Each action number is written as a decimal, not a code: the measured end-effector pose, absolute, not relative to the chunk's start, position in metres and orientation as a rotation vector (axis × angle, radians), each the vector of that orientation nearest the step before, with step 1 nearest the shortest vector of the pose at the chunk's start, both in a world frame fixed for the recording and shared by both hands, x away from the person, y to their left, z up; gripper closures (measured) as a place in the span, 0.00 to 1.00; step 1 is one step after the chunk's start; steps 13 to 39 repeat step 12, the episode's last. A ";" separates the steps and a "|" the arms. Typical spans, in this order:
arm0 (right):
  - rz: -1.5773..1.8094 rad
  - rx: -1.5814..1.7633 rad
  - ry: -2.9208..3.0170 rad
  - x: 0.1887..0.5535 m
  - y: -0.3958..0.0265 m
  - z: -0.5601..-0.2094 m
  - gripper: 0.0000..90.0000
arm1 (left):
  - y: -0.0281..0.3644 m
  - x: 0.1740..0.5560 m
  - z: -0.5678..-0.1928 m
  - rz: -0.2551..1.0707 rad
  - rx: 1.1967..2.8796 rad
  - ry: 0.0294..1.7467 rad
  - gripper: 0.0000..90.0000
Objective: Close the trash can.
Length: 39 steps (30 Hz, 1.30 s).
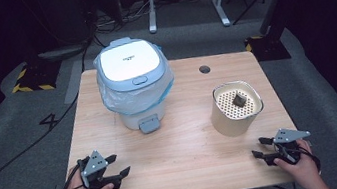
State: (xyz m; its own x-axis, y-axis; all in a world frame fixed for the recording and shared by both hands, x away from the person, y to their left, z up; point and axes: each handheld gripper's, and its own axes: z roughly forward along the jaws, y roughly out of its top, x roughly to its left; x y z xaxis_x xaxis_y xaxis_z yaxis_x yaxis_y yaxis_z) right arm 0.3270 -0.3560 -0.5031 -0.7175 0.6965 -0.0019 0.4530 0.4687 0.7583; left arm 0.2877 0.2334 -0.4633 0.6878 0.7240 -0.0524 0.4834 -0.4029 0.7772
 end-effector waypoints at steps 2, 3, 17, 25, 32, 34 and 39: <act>1.103 0.977 2.409 0.327 -0.356 -0.503 0.40 | 0.234 0.291 -0.473 0.367 2.083 0.945 0.37; 1.102 0.978 2.409 0.327 -0.356 -0.503 0.39 | 0.234 0.292 -0.478 0.362 2.090 0.948 0.37; 1.101 0.981 2.407 0.328 -0.356 -0.503 0.38 | 0.235 0.300 -0.504 0.365 2.151 1.015 0.29; 1.101 0.981 2.407 0.328 -0.356 -0.503 0.38 | 0.235 0.300 -0.504 0.365 2.151 1.015 0.29; 1.101 0.981 2.407 0.328 -0.356 -0.503 0.38 | 0.235 0.300 -0.504 0.365 2.151 1.015 0.29; 1.101 0.981 2.407 0.328 -0.356 -0.503 0.38 | 0.235 0.300 -0.504 0.365 2.151 1.015 0.29; 1.101 0.981 2.407 0.328 -0.356 -0.503 0.38 | 0.235 0.300 -0.504 0.365 2.151 1.015 0.29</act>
